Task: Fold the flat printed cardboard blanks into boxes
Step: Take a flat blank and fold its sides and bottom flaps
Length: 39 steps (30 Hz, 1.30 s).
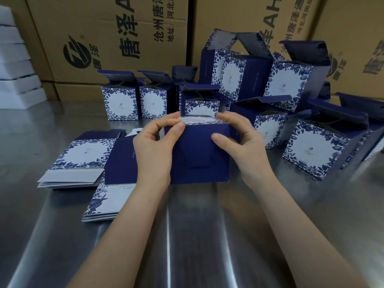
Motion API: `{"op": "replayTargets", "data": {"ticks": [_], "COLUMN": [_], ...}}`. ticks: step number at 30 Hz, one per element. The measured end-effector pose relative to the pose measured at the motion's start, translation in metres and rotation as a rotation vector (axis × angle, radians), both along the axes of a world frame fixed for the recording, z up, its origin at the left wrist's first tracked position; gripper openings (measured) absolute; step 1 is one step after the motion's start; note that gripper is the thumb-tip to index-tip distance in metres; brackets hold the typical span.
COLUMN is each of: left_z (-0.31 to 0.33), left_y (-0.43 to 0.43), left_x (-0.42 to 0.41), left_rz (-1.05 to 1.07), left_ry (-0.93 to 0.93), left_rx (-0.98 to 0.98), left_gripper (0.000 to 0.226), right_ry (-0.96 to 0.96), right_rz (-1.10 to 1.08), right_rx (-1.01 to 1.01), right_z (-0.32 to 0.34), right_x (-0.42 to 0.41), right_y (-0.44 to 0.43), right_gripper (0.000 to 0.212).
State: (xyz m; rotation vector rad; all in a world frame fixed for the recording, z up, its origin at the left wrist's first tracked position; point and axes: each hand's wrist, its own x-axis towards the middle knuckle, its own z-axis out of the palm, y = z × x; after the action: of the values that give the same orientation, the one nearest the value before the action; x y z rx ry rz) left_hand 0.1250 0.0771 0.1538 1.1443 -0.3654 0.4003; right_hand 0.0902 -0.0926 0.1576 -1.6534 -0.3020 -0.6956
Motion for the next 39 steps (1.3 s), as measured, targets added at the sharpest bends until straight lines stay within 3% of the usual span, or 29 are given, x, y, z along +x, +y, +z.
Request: {"op": "replayTargets", "data": {"ticks": [4,7,10,14,20,39], "left_z": [0.001,0.0,0.003,0.004,-0.001,-0.006], "left_y": [0.002,0.0,0.0,0.001,0.001,-0.007], "left_x": [0.003,0.002,-0.002,-0.004,-0.003,-0.01], "left_rz": [0.013,-0.018,-0.068,-0.161,-0.091,0.184], "left_ry": [0.01,0.027,0.009,-0.041,-0.106,-0.199], "left_rx": [-0.048,-0.013,0.052,0.18,0.286,0.388], "left_gripper": [0.018,0.015,0.015,0.043,0.058,0.057], "right_ry": [0.078,0.097,0.056,0.026,0.045,-0.046], "right_rz": [0.081,0.104,0.064,0.009,-0.089,-0.295], "right_rx": [-0.109,-0.185,-0.162,-0.109,-0.135,-0.183], "right_z": [0.0,-0.002,-0.002,-0.001,-0.005,-0.01], "right_x": [-0.003,-0.003,-0.003,-0.002,0.001,0.002], "right_y": [0.001,0.003,0.002,0.001,0.002,0.007], "right_gripper": [0.071,0.083,0.08,0.074,0.074,0.063]}}
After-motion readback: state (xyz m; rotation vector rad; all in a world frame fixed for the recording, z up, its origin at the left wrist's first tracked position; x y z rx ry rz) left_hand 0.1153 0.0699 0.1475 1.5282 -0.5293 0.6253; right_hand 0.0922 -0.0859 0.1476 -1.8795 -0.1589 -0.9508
